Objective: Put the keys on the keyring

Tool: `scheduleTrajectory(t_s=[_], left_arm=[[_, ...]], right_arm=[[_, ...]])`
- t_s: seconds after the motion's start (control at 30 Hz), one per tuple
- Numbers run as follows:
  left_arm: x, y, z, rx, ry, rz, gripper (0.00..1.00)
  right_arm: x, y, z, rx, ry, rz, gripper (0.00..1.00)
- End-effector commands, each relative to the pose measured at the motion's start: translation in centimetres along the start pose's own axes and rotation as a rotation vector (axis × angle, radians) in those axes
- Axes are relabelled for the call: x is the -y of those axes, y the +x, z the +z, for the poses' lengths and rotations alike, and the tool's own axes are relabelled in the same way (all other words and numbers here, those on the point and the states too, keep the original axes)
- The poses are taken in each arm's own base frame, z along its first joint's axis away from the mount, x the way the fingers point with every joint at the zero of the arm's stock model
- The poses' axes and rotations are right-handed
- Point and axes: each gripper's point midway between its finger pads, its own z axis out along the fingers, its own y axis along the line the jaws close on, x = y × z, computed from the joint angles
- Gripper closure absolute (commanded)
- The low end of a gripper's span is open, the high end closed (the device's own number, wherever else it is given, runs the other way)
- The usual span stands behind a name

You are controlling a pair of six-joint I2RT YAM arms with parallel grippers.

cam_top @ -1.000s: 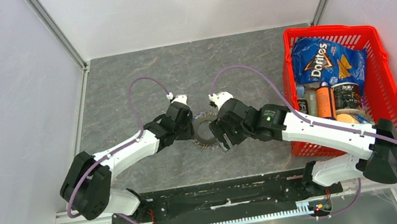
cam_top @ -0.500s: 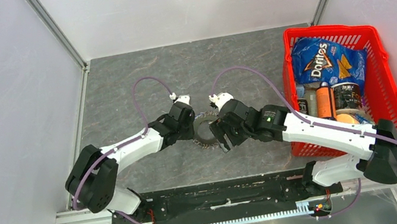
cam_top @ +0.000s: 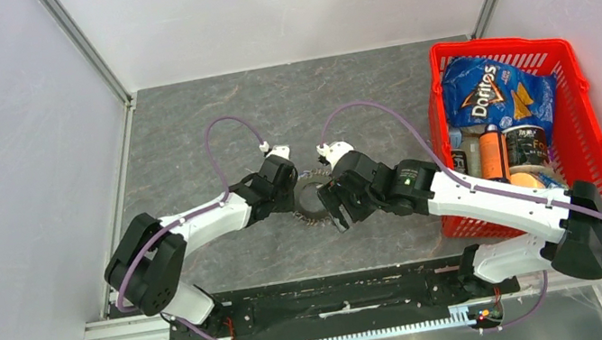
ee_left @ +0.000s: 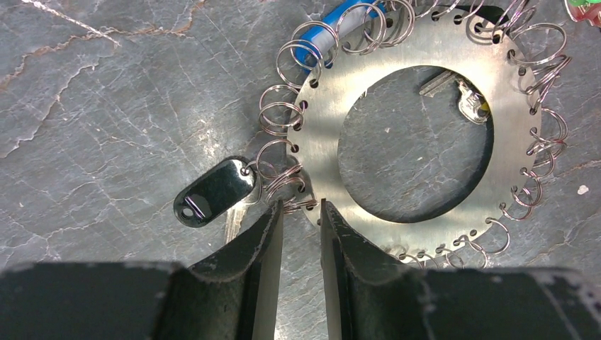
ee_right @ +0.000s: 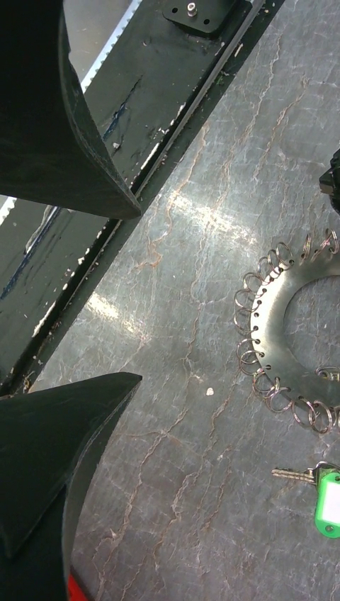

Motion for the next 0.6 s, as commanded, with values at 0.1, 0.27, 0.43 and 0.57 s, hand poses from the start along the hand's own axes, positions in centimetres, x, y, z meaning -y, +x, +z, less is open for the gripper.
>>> scheduleTrajectory(t_s=[0.1,0.27,0.43,0.57], left_arm=[[0.4,-3.1,-0.2,0.103,-0.006,0.02,0.68],[0.4,-3.1,0.0,0.099,-0.011,0.023,0.67],[0.5,-2.9,0.5,0.086,-0.012,0.028,0.67],[0.5,-2.8,1.0,0.08,-0.017,0.032,0.66]], right_arm=[[-0.6,-0.3,-0.2,0.023,-0.03,0.009,0.13],[-0.8,-0.2,-0.2,0.017,-0.036,0.01,0.13],[-0.7,0.0,-0.2,0.015,-0.038,0.014,0.13],[-0.7,0.2,-0.2,0.012,-0.039,0.015,0.13]])
